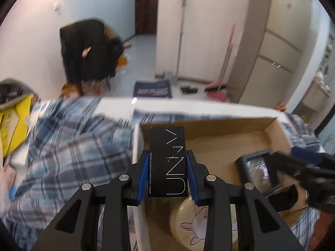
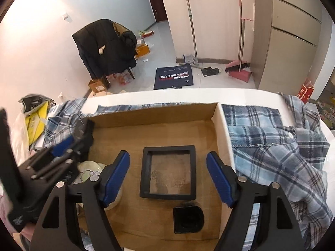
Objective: Organize rigid objects
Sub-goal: 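Lower the UNNY box and black frame into the cardboard box and open both grippers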
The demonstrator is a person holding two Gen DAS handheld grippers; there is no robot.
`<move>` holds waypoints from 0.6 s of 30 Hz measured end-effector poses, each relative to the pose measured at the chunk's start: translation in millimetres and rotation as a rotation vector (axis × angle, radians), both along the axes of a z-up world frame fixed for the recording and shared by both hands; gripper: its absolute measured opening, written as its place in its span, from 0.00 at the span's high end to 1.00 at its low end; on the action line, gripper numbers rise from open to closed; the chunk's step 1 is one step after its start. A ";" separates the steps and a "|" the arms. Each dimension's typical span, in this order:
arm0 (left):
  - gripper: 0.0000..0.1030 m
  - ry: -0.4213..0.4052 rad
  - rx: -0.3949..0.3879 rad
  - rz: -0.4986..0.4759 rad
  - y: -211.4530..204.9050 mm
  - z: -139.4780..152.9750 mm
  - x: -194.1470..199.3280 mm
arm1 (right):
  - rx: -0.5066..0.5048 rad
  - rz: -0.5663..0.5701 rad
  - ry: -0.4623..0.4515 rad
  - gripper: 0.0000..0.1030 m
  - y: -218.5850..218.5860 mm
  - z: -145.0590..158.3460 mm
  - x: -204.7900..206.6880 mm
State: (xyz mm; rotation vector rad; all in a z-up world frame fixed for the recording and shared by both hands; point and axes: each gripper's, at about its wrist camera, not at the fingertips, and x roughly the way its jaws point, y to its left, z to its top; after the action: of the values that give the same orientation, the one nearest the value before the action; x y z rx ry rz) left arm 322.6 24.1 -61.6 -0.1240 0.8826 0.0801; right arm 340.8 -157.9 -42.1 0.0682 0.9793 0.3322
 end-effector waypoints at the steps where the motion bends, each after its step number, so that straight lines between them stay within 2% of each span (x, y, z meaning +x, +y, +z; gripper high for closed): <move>1: 0.66 -0.001 -0.026 -0.006 1.0 -0.8 -0.6 | 0.006 -0.008 0.002 0.28 -1.5 0.8 0.5; 18: 0.65 0.032 0.006 -0.041 -8.8 -10.0 2.9 | 0.017 -0.014 0.028 0.28 -5.1 -2.9 5.8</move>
State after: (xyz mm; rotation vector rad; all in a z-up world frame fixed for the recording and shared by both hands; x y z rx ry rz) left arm 325.6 15.2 -71.7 -0.0993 0.9167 0.0470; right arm 346.6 -163.0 -45.0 0.0955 1.0035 0.3277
